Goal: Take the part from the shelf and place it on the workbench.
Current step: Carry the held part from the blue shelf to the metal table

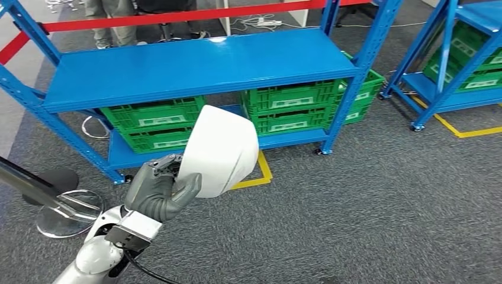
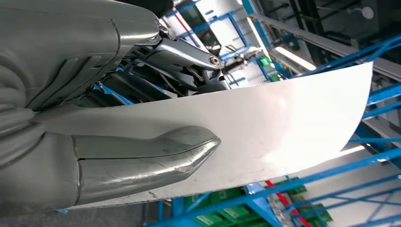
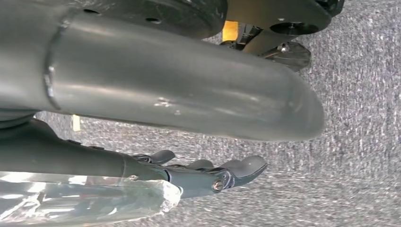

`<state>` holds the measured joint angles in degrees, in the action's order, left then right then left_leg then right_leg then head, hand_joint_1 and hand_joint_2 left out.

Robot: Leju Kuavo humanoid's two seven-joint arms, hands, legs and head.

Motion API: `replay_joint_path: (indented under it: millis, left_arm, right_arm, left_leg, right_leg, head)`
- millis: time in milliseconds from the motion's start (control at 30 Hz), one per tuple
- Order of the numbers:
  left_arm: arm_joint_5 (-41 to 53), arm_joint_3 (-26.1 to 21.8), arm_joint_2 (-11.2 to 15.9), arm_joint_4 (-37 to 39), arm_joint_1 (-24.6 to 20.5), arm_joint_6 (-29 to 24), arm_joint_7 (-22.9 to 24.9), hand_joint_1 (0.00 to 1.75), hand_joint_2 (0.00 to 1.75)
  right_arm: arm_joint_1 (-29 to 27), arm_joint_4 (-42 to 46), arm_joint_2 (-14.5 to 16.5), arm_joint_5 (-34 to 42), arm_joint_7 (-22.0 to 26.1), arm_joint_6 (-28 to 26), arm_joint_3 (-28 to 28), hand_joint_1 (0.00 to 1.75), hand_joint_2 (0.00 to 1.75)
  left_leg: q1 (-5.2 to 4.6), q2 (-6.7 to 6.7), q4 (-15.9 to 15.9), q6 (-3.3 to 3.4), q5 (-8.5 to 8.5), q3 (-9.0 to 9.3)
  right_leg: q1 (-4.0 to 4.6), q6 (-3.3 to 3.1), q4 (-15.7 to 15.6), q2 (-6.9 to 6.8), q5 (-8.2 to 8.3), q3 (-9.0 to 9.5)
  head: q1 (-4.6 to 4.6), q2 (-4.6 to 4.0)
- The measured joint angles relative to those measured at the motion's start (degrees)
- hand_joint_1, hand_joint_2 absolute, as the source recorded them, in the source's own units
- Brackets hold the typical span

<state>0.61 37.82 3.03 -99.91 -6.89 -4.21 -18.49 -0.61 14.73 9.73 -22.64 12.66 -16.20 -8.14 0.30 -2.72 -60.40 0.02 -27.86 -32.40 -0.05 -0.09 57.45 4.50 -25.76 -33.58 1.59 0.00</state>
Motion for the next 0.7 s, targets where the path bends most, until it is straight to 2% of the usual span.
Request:
replay_joint_path:
  millis: [33,67,133,200,267,300,333,367,400,467,500,533,567,633,700]
  left_arm:
    - [-0.03,-0.04,-0.07,0.0,0.03,0.01,0.01,1.75,1.75]
    - [-0.04,-0.09,-0.14,0.0,0.07,0.0,0.02,1.75,1.75]
    - [1.12,-0.25,-0.46,0.01,0.15,-1.44,-0.33,1.75,1.75]
    - [4.61,-0.69,-1.43,0.05,0.25,-6.59,-1.78,1.75,1.75]
    - [7.5,-1.25,-2.38,0.21,0.31,-12.01,-3.44,1.75,1.75]
    - [8.02,-1.43,-2.63,0.28,0.28,-13.34,-3.87,1.75,1.75]
    - [8.36,-1.53,-2.86,0.35,0.25,-13.99,-4.02,1.75,1.75]
    - [8.62,-1.59,-3.13,0.38,0.21,-14.22,-4.01,1.75,1.75]
    - [8.8,-1.58,-3.43,0.39,0.19,-14.35,-3.98,1.75,1.75]
    - [8.97,-1.57,-3.93,0.39,0.11,-14.52,-3.96,1.75,1.75]
    - [8.97,-1.58,-4.07,0.39,0.03,-14.58,-3.95,1.75,1.75]
    - [9.05,-1.6,-4.16,0.39,-0.05,-14.61,-3.93,1.75,1.75]
    - [9.37,-1.6,-4.19,0.39,-0.14,-14.49,-3.91,1.75,1.75]
    - [10.48,-1.39,-3.96,0.39,-0.52,-13.5,-3.79,1.75,1.75]
    - [10.66,-1.06,-3.24,0.39,-1.39,-11.42,-3.5,1.75,1.75]
  right_arm:
    - [0.04,0.0,0.02,0.0,0.01,0.0,-0.04,0.0,0.0]
    - [0.03,0.0,0.02,0.0,0.01,0.0,-0.08,0.0,0.0]
    - [-0.16,0.0,0.02,0.02,-0.03,-0.07,-0.17,0.0,0.0]
    - [-0.37,0.0,0.02,0.02,-0.12,-0.26,-0.25,0.0,0.0]
    - [-0.44,0.0,0.02,0.01,-0.17,-0.4,-0.27,0.0,0.0]
    - [-0.48,0.0,0.02,0.0,-0.16,-0.43,-0.27,0.0,0.0]
    - [-0.55,0.0,0.02,0.0,-0.16,-0.46,-0.27,0.0,0.0]
    - [-0.62,0.0,0.02,0.0,-0.15,-0.5,-0.27,0.0,0.0]
    - [-0.66,0.0,0.02,0.0,-0.15,-0.54,-0.28,0.0,0.0]
    - [-0.6,0.01,0.02,-0.01,-0.12,-0.58,-0.28,0.0,0.0]
    - [-0.51,0.03,0.02,-0.02,-0.1,-0.6,-0.28,0.0,0.0]
    - [-0.45,0.04,0.03,-0.05,-0.08,-0.61,-0.27,0.0,0.0]
    - [-0.46,0.06,0.03,-0.11,-0.08,-0.61,-0.27,0.0,0.0]
    - [-0.68,0.07,0.04,-0.3,-0.13,-0.5,-0.28,0.0,0.0]
    - [-0.77,0.07,0.04,-0.49,-0.17,-0.3,-0.29,0.0,0.0]
  left_leg:
    - [0.04,-0.98,1.89,0.16,0.35,0.79]
    - [-0.01,-1.29,2.5,0.31,0.16,0.94]
    - [-0.07,-0.35,2.91,0.81,0.41,0.86]
    - [0.02,0.92,3.31,1.47,0.79,0.86]
    - [-0.06,2.31,3.41,1.85,0.91,0.76]
    - [-0.14,3.01,3.4,1.92,0.91,0.7]
    - [-0.19,3.69,3.39,1.94,0.92,0.65]
    - [-0.23,4.36,3.38,1.94,0.91,0.62]
    - [-0.25,4.98,3.37,1.91,0.89,0.63]
    - [-0.38,6.14,3.33,1.7,0.76,0.74]
    - [-0.56,6.6,3.23,1.48,0.66,0.74]
    - [-0.74,7.03,3.14,1.24,0.59,0.73]
    - [-0.88,7.45,3.07,0.97,0.58,0.7]
    - [-0.83,8.11,2.97,0.39,0.48,0.7]
    - [-0.56,6.78,1.36,-0.26,-0.98,0.15]
  right_leg:
    - [-0.05,0.32,0.08,0.49,0.15,-0.31]
    - [-0.13,0.7,0.12,0.95,0.34,-0.64]
    - [-0.41,1.41,0.19,1.48,0.53,-1.27]
    - [-0.43,1.92,2.69,-0.42,-1.16,-2.86]
    - [-0.48,2.39,9.39,-3.09,-4.81,-6.14]
    - [-0.56,2.63,13.11,-3.65,-6.38,-7.81]
    - [-0.62,2.8,15.62,-3.91,-7.13,-8.87]
    - [-0.65,2.9,16.1,-4.08,-6.87,-8.88]
    - [-0.67,2.91,14.35,-4.31,-5.68,-7.73]
    - [-0.52,2.72,6.49,-6.0,-2.61,-3.15]
    - [-0.38,2.41,3.09,-6.86,-1.66,-1.15]
    - [-0.23,2.07,0.94,-7.46,-1.23,0.08]
    - [-0.06,1.71,0.18,-7.55,-1.27,0.44]
    - [-0.01,0.9,0.03,-6.5,-0.92,0.35]
    - [-0.17,0.17,-0.24,-5.59,-0.56,0.36]
  head:
    - [0.03,0.0]
    - [0.03,0.0]
    - [0.02,0.0]
    - [0.36,0.0]
    - [0.68,0.0]
    - [0.72,0.0]
    - [0.7,0.0]
    - [0.73,0.0]
    - [0.73,0.0]
    - [0.74,0.0]
    - [0.69,0.0]
    - [0.63,0.0]
    - [0.57,0.0]
    - [0.51,0.0]
    - [0.39,0.0]
